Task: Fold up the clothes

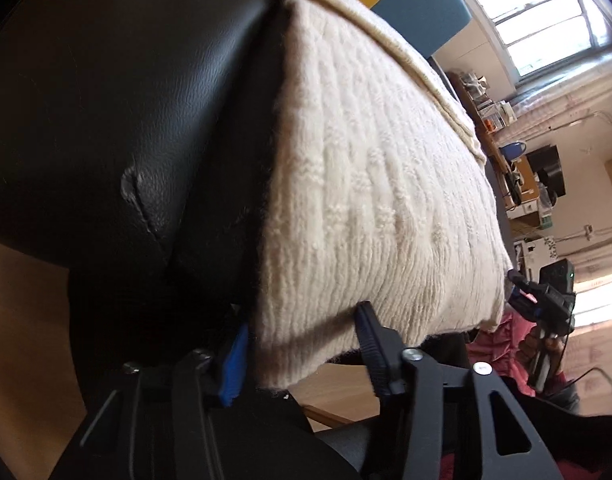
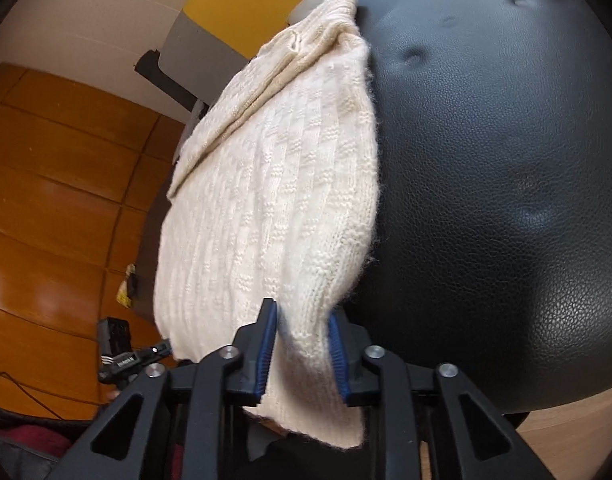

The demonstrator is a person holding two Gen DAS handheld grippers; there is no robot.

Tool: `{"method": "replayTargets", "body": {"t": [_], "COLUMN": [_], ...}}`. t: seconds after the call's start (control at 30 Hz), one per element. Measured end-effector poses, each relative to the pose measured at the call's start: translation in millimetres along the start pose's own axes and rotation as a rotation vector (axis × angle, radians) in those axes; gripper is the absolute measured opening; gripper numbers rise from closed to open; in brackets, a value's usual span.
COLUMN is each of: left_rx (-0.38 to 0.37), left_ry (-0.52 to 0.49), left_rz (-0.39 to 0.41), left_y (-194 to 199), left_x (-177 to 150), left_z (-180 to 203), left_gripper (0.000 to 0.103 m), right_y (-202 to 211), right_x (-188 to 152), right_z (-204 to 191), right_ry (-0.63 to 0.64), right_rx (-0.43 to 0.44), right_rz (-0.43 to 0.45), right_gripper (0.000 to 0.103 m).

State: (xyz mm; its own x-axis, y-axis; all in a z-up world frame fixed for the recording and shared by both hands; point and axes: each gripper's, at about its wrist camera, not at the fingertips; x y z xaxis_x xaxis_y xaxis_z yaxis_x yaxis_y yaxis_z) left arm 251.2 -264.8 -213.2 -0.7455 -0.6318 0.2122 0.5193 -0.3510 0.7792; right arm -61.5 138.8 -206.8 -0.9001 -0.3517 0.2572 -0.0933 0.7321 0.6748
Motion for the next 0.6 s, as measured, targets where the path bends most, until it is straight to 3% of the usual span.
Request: {"method": "replayTargets", "body": {"t": [0.1, 0.3, 0.6], "left_rx": [-0.013, -0.098, -0.268], "left_ry": [-0.011, -0.039, -0.071], "left_rz": [0.019, 0.117, 0.228], "left_y": [6, 38, 101], "left_x": [-4, -7, -5], "left_z": [2, 12, 19], "left_gripper": [0.011, 0.009, 0.009], "right_y": [-2, 0, 22], "right_x": [-4, -22, -42], "right_z": [-4, -11, -29], "right_ry": [0.026, 0.045, -0.007], "right_rx": [-0.03, 0.0, 0.289], "right_rz": [0.002, -0.001, 0.117], "right_gripper": [0.014, 0.012, 0.011]}}
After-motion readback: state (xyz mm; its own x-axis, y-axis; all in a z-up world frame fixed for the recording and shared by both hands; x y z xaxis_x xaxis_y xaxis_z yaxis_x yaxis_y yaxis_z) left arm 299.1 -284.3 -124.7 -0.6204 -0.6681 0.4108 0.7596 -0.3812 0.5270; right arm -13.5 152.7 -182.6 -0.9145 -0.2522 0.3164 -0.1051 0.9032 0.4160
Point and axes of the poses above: each gripper's, at about its wrist camera, not at the fingertips, and y roughly against the way its jaws point, z to its right, x to its top, and after that the axes turned 1 degree about -z, right-handed
